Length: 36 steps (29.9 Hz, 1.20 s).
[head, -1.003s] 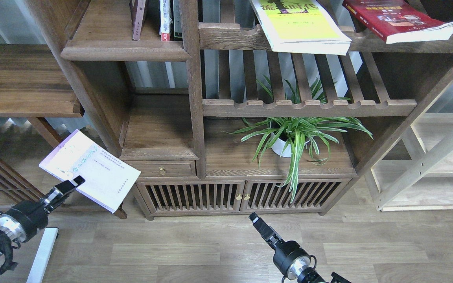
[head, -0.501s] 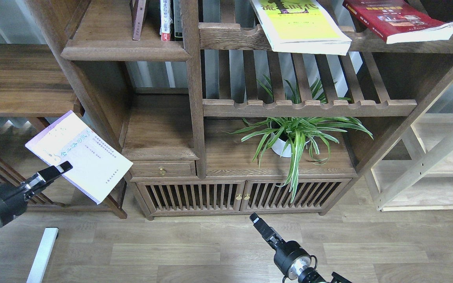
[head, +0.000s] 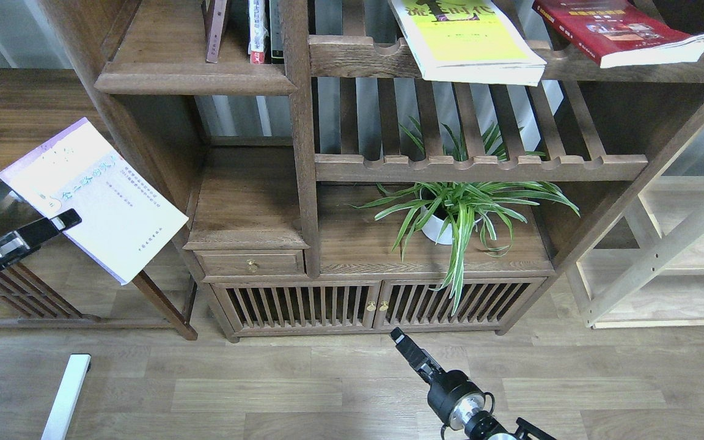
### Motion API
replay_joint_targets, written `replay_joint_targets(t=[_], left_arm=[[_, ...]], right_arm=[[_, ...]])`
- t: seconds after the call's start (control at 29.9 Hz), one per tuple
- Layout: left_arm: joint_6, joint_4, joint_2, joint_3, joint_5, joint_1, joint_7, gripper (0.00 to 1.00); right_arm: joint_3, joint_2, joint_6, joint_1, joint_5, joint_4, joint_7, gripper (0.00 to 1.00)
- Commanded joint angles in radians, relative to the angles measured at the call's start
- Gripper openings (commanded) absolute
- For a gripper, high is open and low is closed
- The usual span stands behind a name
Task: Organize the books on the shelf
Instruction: 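Lift the white book with the left gripper toward the upper shelf, then push the white book onto the top shelf with the left gripper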
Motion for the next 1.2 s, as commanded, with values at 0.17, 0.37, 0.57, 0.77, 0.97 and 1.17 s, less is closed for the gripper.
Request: replay_joint_targets(t=[0.17, 0.37, 0.57, 0.77, 0.97, 1.17], left_arm=[[0.0, -0.035, -0.108, -0.233, 0.271, -0.002, 0.008, 0.02], [0.0, -0.104, -0.287, -0.461, 0.515, 0.005, 0.036, 0.02], [0.0, -0.15, -0.375, -0.53, 0.531, 0.008, 0.155, 0.02], [0.0, -0.184, -0.378, -0.601, 0.529, 0.031, 0.168, 0.02], [0.0, -0.227, -0.373, -0.673, 0.525, 0.038, 0.186, 0.02], [0.0, -0.23, -0.376, -0.685, 0.497, 0.021, 0.2, 0.02]], right_arm=[[0.001, 0.0, 0.005, 0.003, 0.0, -0.009, 0.002, 0.95], [0.02, 0.0, 0.006, 0.003, 0.002, -0.009, 0.0, 0.95], [0.023, 0.0, 0.006, 0.003, 0.002, -0.009, 0.002, 0.96], [0.035, 0.0, 0.006, 0.003, 0.002, -0.009, 0.0, 0.96], [0.037, 0.0, 0.006, 0.012, 0.002, -0.022, 0.0, 0.96], [0.035, 0.0, 0.006, 0.018, 0.002, -0.023, 0.0, 0.96]])
